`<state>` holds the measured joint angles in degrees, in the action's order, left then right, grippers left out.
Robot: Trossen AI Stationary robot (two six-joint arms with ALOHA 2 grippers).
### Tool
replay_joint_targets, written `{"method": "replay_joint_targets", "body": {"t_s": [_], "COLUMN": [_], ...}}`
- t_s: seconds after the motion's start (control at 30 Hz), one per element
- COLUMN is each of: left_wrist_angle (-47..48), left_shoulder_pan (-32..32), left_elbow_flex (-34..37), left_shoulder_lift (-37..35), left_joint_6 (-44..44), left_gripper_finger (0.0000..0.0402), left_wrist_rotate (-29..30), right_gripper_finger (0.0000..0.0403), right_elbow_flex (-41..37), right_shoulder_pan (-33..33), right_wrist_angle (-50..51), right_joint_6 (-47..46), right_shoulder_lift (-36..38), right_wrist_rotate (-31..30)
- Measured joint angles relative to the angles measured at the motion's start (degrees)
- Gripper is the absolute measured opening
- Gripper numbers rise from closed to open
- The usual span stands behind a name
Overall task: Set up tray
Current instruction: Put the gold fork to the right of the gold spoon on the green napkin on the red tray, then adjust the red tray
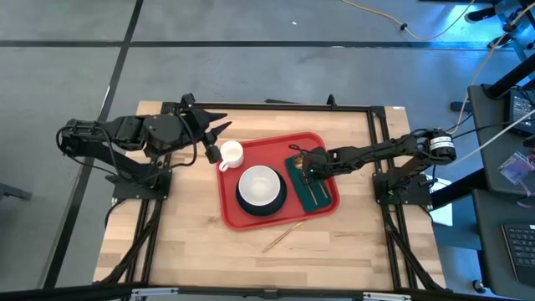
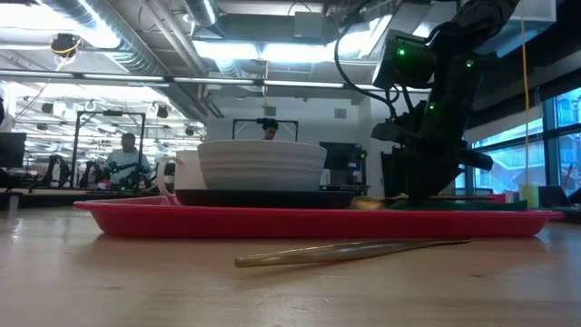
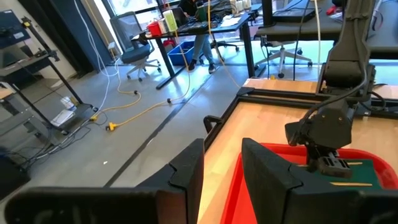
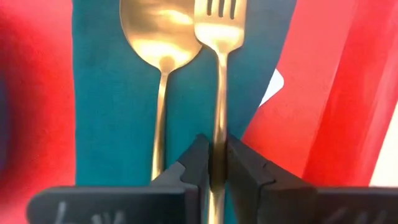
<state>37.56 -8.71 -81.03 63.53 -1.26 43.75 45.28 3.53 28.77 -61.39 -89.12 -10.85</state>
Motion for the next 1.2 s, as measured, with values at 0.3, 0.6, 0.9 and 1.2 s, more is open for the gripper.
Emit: {"method": "replay_joint_targets", "body": {"t_s": [0.3,0.6,0.9,1.2], "left_wrist_angle": [0.0,0.6,1.6,2.3], "left_shoulder_pan": [0.0,0.0,0.0,0.0], "left_elbow_flex": [0.0,0.0,0.0,0.0], "left_shoulder_lift": [0.0,0.0,0.0,0.0], "left_joint_6": [0.0,-0.1,-0.1,-0.1], "left_gripper_finger": [0.0102,0.0102,0.0102,0.0102], "left_wrist_rotate": [-0.2,-0.3,-0.2,-0.2], "right_gripper_finger": [0.0136,0.0156,0.0156,0.0151], "right_elbow_flex": [0.0,0.1,0.1,0.1], "right_shoulder_pan": [0.0,-0.1,-0.1,-0.1], "right_wrist_angle": [2.5,6.8,6.8,6.2], "right_joint_6": [-0.1,-5.7,-6.1,-9.3], "right_shoulder_lift": [0.0,0.1,6.0,11.4], "right_wrist_rotate": [0.0,3.5,3.1,1.1]}}
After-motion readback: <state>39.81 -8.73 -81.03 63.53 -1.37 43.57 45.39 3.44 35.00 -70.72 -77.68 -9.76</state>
